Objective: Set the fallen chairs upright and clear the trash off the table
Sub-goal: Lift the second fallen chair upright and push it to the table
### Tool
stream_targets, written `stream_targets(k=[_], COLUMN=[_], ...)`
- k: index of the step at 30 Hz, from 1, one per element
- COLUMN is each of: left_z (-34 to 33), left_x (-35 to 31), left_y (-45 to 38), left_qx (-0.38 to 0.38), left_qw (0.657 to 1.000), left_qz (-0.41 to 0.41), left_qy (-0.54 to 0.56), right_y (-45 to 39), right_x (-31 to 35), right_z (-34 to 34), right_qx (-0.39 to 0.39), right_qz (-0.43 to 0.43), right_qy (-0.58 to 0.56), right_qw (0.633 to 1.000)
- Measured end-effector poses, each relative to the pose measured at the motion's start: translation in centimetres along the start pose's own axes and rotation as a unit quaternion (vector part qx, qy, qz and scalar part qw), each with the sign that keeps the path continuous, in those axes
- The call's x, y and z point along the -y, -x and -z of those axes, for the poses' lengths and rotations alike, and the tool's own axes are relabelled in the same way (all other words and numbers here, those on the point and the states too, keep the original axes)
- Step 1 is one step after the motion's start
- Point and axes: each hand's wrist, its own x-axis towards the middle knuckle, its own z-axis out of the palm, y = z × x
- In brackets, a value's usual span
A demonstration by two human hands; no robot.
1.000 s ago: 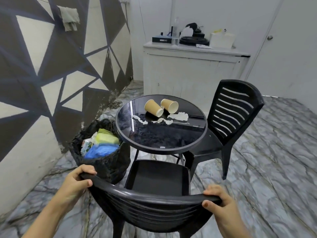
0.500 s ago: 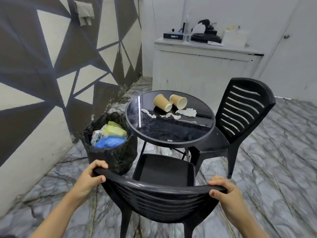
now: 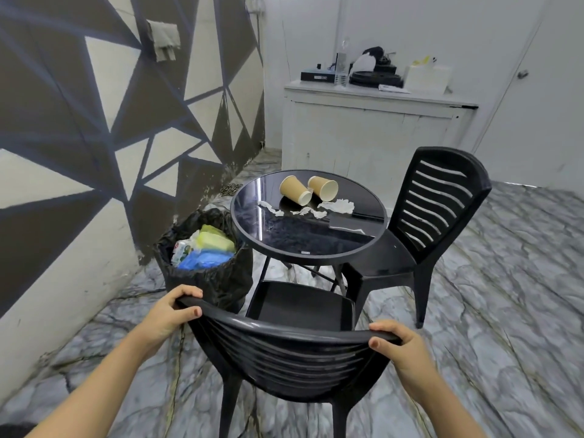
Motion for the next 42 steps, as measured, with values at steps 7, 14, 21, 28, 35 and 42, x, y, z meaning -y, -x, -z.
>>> stream_targets(k=[7, 14, 21, 28, 35, 42], left_z=[-1.9, -1.3, -1.2, -1.4, 1.5, 1.5], left_x=[1.6, 1.9, 0.5, -1.5, -0.9, -0.9], left_y=[4.1, 5.4, 3.8, 2.0, 2.3, 1.6], left_qx=[-0.037, -0.025, 0.011, 0.028, 0.008, 0.022], left_qw=[0.998, 1.000, 1.000, 0.999, 0.998, 0.996], left_qz=[-0.034, -0.004, 0.020, 0.000, 0.041, 0.041], left_qy=[-0.028, -0.017, 0.018, 0.023, 0.056, 0.078], right_y=[2.6, 1.7, 1.3, 1.6, 2.3, 2.0], right_x=[-0.5, -0.8, -2.1, -1.9, -2.1, -1.8], right_z=[2.6, 2.2, 2.8, 1.8, -1.9, -2.3], right_qx=[0.013, 0.008, 0.000, -0.024, -0.028, -0.021], right_qz=[-0.033, -0.023, -0.011, 0.011, 0.022, 0.027], right_qy=[-0.002, -0.002, -0.038, -0.058, -0.026, -0.017], right_qw=[0.999, 1.000, 0.999, 0.998, 0.999, 0.999])
